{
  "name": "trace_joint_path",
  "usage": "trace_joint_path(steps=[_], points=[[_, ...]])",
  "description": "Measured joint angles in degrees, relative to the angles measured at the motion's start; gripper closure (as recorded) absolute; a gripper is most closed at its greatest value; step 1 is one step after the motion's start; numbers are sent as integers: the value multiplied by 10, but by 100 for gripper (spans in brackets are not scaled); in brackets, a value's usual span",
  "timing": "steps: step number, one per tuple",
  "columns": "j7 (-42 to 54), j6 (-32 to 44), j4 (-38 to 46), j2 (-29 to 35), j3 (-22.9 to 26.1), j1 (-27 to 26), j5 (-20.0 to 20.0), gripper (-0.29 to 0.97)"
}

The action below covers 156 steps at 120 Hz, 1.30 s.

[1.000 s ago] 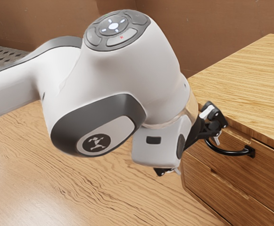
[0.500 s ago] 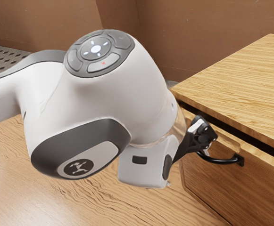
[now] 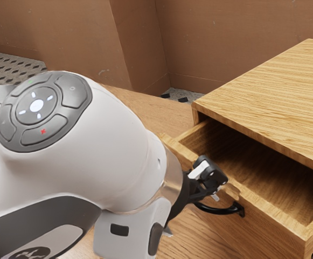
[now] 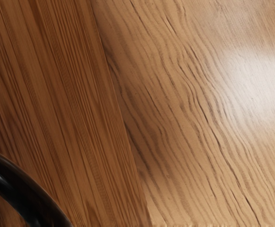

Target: Pull the drawer handle with one arm to open the drawer

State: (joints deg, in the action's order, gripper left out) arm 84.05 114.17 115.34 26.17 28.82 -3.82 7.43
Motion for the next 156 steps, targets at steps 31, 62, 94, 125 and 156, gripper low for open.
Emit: trace_joint_path(steps=[31, 62, 94, 125, 156], points=[[0, -2, 51, 63, 1, 5, -33, 2], [2, -4, 91, 117, 12, 15, -62, 0], [3, -7, 127, 155, 12, 12, -78, 0], [3, -19, 157, 204, 11, 10, -88, 2], [4, -32, 162, 247, 10, 10, -105, 18]])
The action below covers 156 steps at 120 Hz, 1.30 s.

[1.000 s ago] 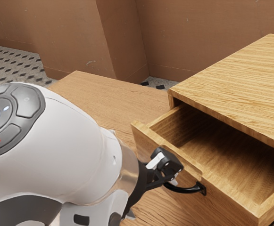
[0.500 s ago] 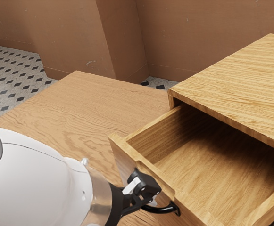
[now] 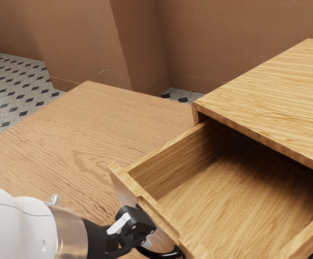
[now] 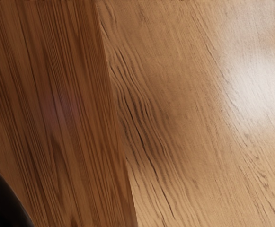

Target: Pull the drawer handle with one arm to open the drawer

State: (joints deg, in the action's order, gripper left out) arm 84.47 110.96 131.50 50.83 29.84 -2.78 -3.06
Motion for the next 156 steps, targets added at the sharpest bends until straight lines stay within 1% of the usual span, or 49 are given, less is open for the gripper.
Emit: trace_joint_path(steps=[4, 10, 12, 35, 47, 62, 69, 75, 86, 93, 100, 123, 131, 141, 156], points=[[0, -1, -1, 7, 0, 0, -3, 19], [0, -3, -2, 16, -1, -1, -6, 34], [0, -3, -3, 19, -2, -1, -7, 34], [2, -4, -21, 36, -4, -3, -12, 15], [3, -5, -41, 38, -4, -7, -13, 9], [3, -11, -107, 19, -11, -6, -11, 5], [2, -15, -143, -16, -23, -7, -7, 4], [0, -19, -179, -62, -44, -22, -3, 3], [-16, -39, -279, -179, -94, -77, 37, 2], [-31, -59, -342, -241, -117, -88, 59, 2], [-49, -81, -384, -282, -136, -91, 78, 1], [-133, -187, -511, -377, -182, -88, 125, 0], [-164, -229, -539, -397, -201, -86, 137, 0], [-204, -285, -571, -417, -209, -78, 154, 0], [-259, -369, -629, -452, -231, -73, 165, 0]])
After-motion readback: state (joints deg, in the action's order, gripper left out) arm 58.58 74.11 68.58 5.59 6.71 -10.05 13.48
